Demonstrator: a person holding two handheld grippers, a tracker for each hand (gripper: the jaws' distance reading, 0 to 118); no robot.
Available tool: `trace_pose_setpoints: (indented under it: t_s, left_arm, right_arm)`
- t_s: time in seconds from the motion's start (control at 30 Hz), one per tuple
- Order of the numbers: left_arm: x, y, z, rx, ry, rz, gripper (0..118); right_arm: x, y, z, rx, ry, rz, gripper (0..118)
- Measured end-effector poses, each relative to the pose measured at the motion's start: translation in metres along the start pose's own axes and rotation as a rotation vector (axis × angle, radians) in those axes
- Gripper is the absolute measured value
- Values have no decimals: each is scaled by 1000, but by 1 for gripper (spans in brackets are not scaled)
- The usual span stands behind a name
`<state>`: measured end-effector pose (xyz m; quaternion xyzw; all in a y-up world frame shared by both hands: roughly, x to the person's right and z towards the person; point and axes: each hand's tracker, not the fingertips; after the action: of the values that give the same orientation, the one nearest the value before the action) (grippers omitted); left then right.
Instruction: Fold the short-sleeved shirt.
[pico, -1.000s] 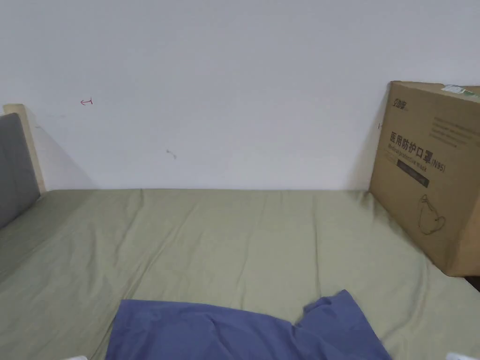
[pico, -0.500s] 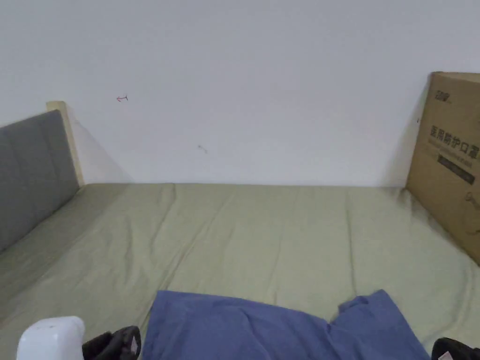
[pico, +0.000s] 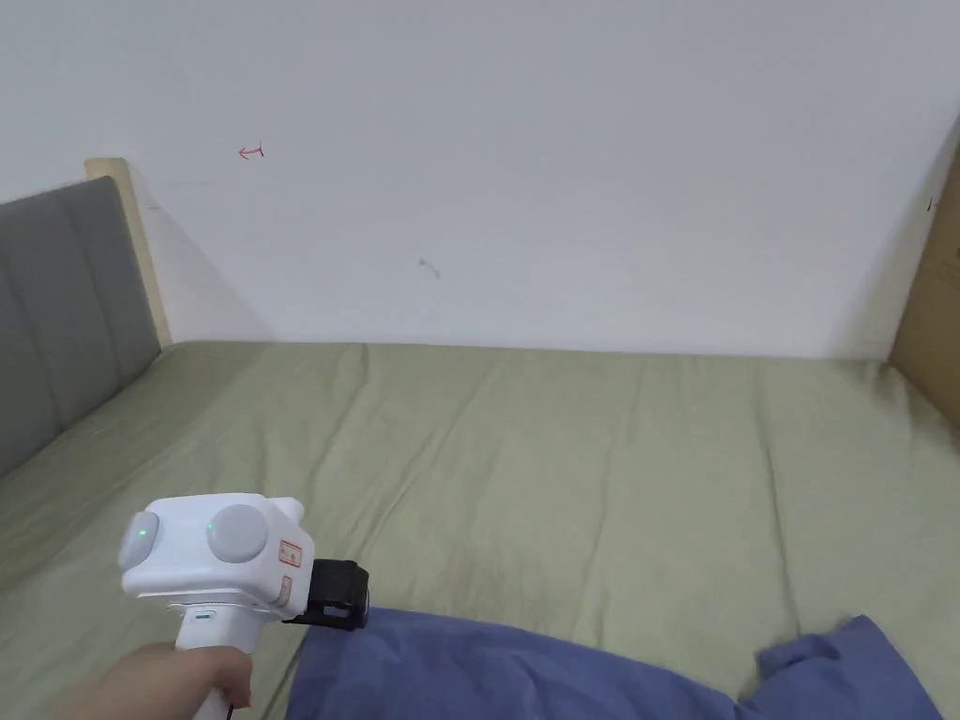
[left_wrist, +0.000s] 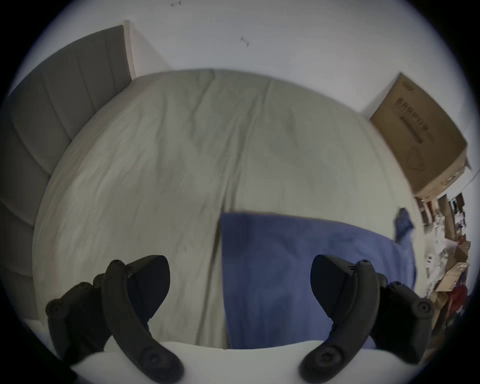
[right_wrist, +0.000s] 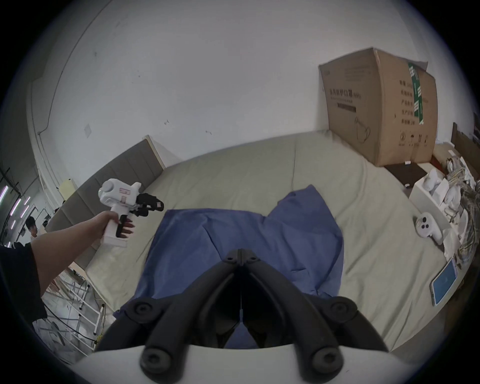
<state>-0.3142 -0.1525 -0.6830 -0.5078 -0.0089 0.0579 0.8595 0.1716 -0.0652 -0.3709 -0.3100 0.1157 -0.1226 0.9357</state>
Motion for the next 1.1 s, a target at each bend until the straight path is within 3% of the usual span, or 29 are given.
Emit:
trace_pose_setpoints:
  t_s: [0.2,0.3,0.33,0.43,0.5,0.53,0.6,0.63,0.67,0.7,0.77,0.87,0.93,1.03,1.1]
  left_arm:
    - [-9,3,-86,-147,106,-27,110]
    - [-4,-7,-78,-69,96,-52,102]
    - [0,-10,-69,-45,106,-56,91]
    - [19,-21,-44,33,112,-159,2]
    - [27,-23,-38,24,112,-181,3]
    - [29,-24,-34,33,175,-208,3]
    - [24,-19,-24,50,148,-195,3]
    - [20,-15,-17,69,127,-161,3]
    - [15,-12,-11,74,98,-116,3]
    - [9,-10,-4,76,68,-78,3]
    - [2,-9,10,90,6,-28,3]
    - [0,-15,25,104,8,-57,3]
    - [9,-25,36,100,1,-77,3]
    - [10,-31,38,67,5,-121,3]
    - [13,-35,37,42,21,-149,3]
  right_arm:
    - [12,-2,-35,-69,-28,-27,0]
    - [17,-5,-45,-92,-38,-18,0]
    - [18,-5,-49,-97,-38,-13,0]
    - [40,6,-68,-120,4,28,0]
    - [61,26,-86,-114,-40,23,0]
    - [75,38,-96,-106,-55,-32,0]
    - [102,65,-120,-108,-71,-116,5]
    - [117,79,-136,-141,-115,-119,35]
    - [132,92,-152,-188,-161,-120,96]
    - [145,100,-173,-258,-162,-141,118]
    - [171,103,-212,-401,-126,-229,118]
    - [191,107,-260,-438,-269,-181,118]
    - [199,101,-279,-470,-292,-172,117]
    - [205,102,-297,-507,-278,-188,104]
    - [190,98,-289,-498,-334,-85,91]
